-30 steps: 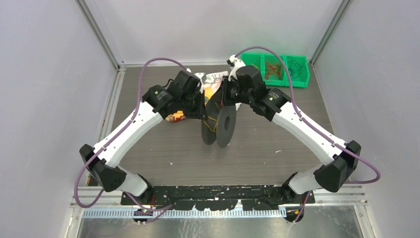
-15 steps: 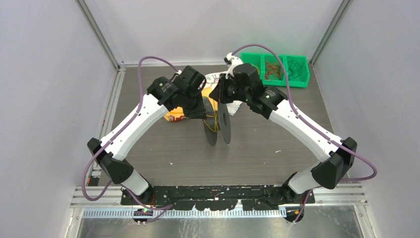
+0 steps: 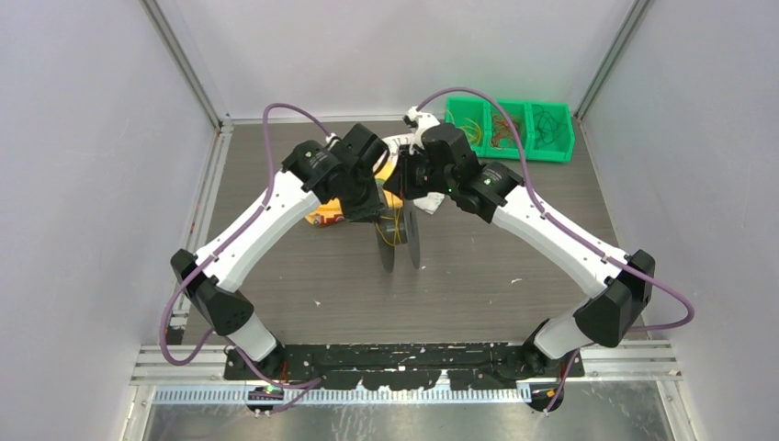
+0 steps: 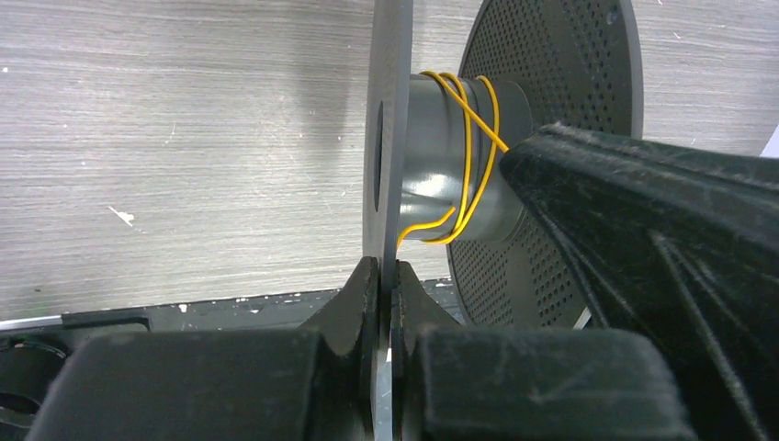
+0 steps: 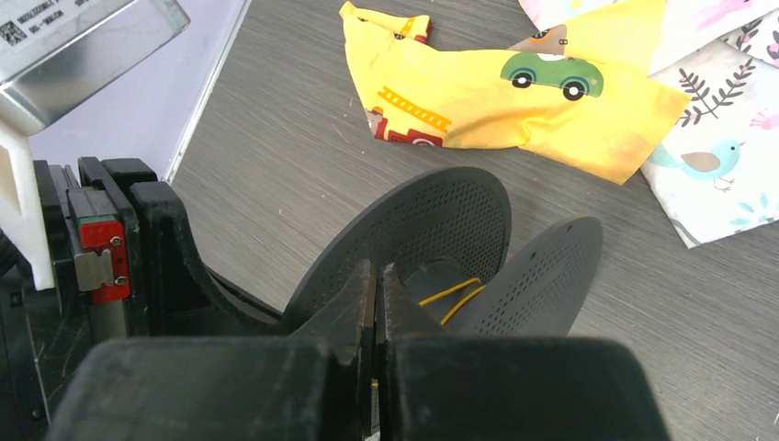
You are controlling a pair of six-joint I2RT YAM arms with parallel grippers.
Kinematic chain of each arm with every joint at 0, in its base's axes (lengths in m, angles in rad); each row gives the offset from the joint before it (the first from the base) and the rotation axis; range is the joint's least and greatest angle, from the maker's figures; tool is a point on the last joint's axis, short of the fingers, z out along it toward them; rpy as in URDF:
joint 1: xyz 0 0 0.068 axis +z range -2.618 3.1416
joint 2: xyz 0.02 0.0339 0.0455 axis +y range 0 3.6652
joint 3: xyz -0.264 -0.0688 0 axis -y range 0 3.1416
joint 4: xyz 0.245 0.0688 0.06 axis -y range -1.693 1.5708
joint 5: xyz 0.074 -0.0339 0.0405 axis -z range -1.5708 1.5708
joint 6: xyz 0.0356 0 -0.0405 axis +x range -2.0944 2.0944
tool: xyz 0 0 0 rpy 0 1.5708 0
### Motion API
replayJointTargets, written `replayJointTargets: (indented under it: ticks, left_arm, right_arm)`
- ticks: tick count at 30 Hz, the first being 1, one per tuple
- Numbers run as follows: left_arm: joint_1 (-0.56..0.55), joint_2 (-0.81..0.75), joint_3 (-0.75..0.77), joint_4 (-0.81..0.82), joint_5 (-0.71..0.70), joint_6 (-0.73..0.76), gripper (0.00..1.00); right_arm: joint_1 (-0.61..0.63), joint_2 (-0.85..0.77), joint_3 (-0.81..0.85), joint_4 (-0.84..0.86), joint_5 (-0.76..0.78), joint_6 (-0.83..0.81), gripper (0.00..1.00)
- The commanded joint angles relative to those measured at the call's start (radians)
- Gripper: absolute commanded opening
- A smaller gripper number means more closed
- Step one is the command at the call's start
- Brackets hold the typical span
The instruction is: Wrap the cables
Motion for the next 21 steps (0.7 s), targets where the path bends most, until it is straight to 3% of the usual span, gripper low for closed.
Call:
replayJointTargets:
  ticks: [1,7,21]
  left_arm:
    - [0.022,-0.025,-0.001,0.158,-0.176,-0.064,0.01]
    - [0.007,-0.027,-0.032,0.200,-0.215,-0.018,0.01]
    - [0.007,-0.010,-0.008,0.159,-0.254,-0.107,0.01]
  right_arm:
    - [0.040,-0.039,0.034,-0.047,-0.067,0.009,0.01]
    - [0.045,-0.092,-0.039,0.069,-0.093,0.039,0.01]
    - [0.055,-0.095,-0.061,0.026,-0.031,0.099,0.01]
